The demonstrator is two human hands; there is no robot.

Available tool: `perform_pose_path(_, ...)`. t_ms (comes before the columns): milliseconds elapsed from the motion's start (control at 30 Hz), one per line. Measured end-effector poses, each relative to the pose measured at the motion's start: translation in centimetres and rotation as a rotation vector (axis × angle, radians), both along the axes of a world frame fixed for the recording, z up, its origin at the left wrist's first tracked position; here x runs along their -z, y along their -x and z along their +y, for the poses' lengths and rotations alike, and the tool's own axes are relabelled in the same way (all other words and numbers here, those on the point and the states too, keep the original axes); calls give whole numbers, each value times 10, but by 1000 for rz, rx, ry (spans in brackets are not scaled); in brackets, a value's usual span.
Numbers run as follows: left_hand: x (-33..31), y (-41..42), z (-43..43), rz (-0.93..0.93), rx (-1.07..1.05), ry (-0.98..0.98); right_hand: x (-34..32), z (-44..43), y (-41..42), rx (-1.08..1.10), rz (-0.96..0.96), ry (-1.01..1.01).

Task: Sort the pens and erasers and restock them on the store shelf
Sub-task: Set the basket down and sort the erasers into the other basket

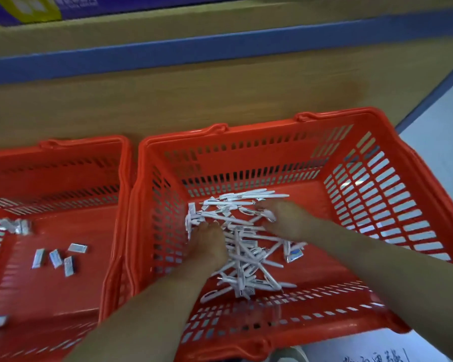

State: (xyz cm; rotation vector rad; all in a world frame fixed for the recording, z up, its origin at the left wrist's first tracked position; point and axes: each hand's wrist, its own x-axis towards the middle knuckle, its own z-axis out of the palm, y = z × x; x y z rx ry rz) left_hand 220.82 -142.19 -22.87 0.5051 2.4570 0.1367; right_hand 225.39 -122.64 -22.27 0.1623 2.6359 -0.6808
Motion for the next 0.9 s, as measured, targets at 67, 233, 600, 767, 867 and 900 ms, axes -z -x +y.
perform_pose_path(67, 9, -6, -10, 36, -2, 57, 13, -19, 4, -228, -39, -37)
perform_pose_path(233, 20, -10, -3, -12, 73, -36, 33, -29, 8, -388, -75, -259)
perform_pose_path(600, 28, -8, -4, -149, 156, -91, 36, 31, 6, -195, -119, -533)
perform_pose_path(767, 30, 5, -1, 209, 62, -9, 25, 7, 19, -60, -29, -533)
perform_pose_path(867, 36, 8, 2, 235, 13, 48, 32, -21, 29, -166, 206, -282)
perform_pose_path(900, 37, 9, 4, 234, 7, 59, 37, -28, 32, -195, 219, -216)
